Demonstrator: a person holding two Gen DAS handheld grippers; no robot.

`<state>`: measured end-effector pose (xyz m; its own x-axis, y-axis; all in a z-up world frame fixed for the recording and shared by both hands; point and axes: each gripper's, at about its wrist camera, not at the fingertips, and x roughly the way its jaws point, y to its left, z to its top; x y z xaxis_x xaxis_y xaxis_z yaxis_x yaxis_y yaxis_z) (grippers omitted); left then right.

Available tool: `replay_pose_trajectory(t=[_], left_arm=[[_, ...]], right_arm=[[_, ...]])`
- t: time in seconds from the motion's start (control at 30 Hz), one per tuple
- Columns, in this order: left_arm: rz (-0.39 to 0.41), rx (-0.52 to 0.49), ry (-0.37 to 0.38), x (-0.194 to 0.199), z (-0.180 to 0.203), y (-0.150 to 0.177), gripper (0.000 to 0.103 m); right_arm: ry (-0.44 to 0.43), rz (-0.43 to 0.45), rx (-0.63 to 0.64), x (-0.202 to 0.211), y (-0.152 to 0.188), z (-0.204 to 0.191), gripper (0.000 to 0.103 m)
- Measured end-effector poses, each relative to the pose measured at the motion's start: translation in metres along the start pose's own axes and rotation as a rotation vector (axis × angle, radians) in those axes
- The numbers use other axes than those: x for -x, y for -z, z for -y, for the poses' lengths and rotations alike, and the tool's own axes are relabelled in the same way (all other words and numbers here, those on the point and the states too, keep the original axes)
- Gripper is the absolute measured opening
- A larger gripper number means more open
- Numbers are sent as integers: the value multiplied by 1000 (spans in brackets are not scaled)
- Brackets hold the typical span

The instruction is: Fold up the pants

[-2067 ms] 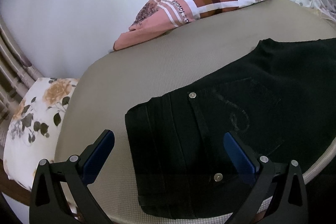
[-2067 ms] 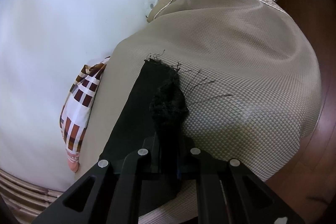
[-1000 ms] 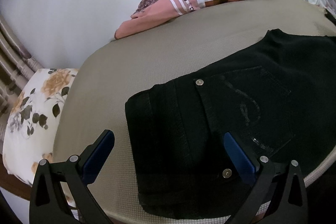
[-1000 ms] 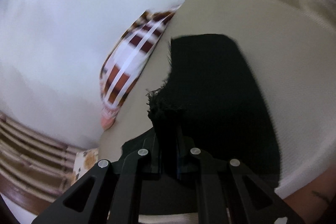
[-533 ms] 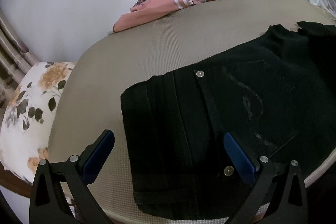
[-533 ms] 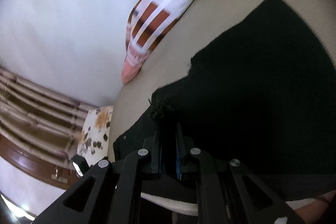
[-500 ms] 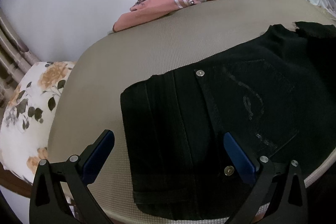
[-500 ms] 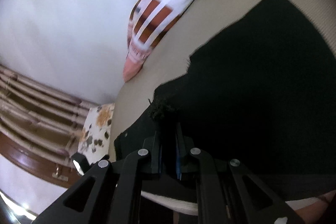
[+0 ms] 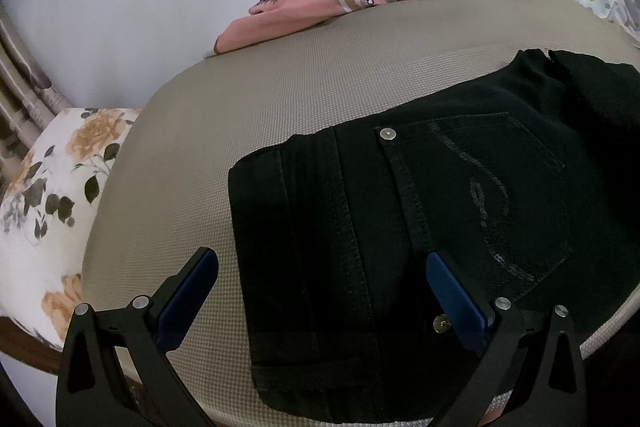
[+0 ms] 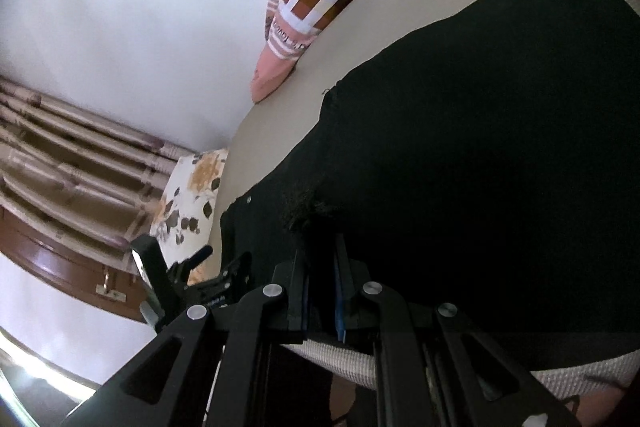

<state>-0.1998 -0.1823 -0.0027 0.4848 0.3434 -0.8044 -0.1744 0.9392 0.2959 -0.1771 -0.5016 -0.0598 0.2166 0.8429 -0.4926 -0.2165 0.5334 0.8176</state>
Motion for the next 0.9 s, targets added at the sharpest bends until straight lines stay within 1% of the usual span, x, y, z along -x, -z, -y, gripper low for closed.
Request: replay_pose_trajectory(t=[0.37, 0.57, 0.7, 0.9], left_arm=[[0, -2, -4, 0, -1, 1, 103], [-1, -1, -2, 0, -1, 1, 103], [0, -1, -4, 0, -1, 0, 103], [0, -4, 1, -1, -1, 2, 103]], right_arm=[[1, -46, 39, -9, 13, -3, 11], [58, -82, 109, -16, 22, -8, 11], [108, -83, 179, -20, 25, -16, 11], [151, -77, 227, -22, 29, -21, 11]])
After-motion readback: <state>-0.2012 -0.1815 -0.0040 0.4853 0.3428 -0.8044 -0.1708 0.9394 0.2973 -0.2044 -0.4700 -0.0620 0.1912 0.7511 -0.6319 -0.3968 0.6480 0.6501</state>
